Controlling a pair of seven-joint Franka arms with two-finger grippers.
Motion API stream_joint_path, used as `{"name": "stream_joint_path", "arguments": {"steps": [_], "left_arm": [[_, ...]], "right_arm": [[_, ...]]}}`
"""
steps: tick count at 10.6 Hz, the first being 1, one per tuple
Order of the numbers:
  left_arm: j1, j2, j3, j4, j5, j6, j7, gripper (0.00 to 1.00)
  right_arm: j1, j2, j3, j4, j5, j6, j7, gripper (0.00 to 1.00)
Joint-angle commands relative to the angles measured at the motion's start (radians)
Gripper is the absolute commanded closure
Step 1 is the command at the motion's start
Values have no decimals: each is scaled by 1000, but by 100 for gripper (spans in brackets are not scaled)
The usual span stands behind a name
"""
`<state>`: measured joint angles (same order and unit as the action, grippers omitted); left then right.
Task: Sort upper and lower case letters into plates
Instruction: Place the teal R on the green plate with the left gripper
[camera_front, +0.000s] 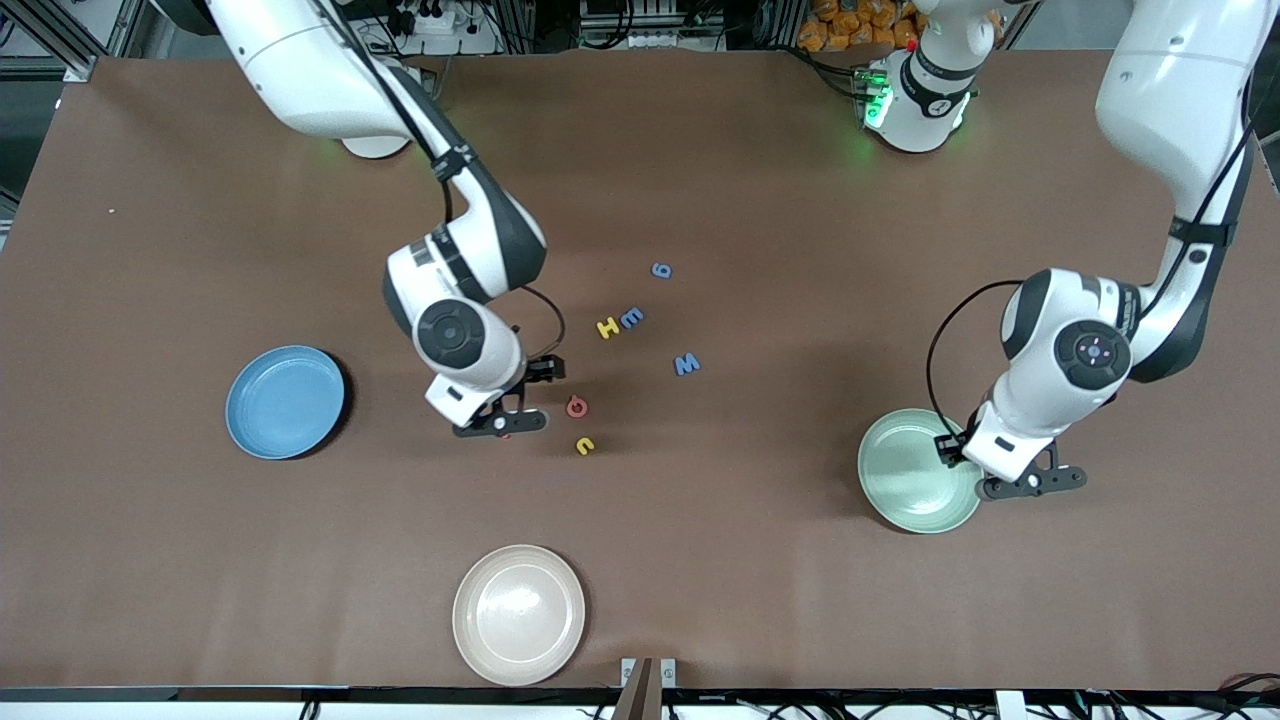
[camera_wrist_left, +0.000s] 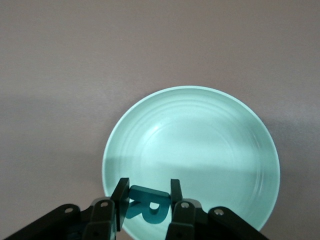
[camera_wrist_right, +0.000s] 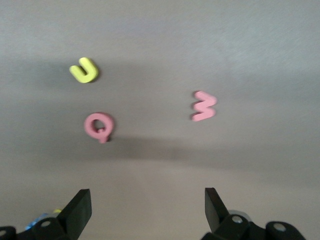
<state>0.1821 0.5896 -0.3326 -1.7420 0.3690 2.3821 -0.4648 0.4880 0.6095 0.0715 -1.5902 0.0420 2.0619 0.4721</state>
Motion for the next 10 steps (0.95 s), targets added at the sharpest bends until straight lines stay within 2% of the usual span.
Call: {"name": "stream_joint_path", "arguments": {"steps": [1,2,4,6,8,10], "left_arm": [[-30,18,36,47,-18,-9,26,41],[-33,15,49,61,-19,-11,26,0],[-36,3,50,70,-16,-23,26,0],[-52,3,50,122,-13,-99,28,0],[-67,7,43,182,-22,-181,28,0],[-75,3,37,197,-62,-207,28,0]], "right_arm": [[104,-14,-6,-45,10,61,147,0],[151,-14,-6,-48,10,63,199,0],[234,-17,-6,-65,10,70,325,0],[314,-17,-4,-77,12,83,448,0],[378,-17,-2,-137,13,177,549,0],[418,-11,-1,-224,13,338,621,0]]}}
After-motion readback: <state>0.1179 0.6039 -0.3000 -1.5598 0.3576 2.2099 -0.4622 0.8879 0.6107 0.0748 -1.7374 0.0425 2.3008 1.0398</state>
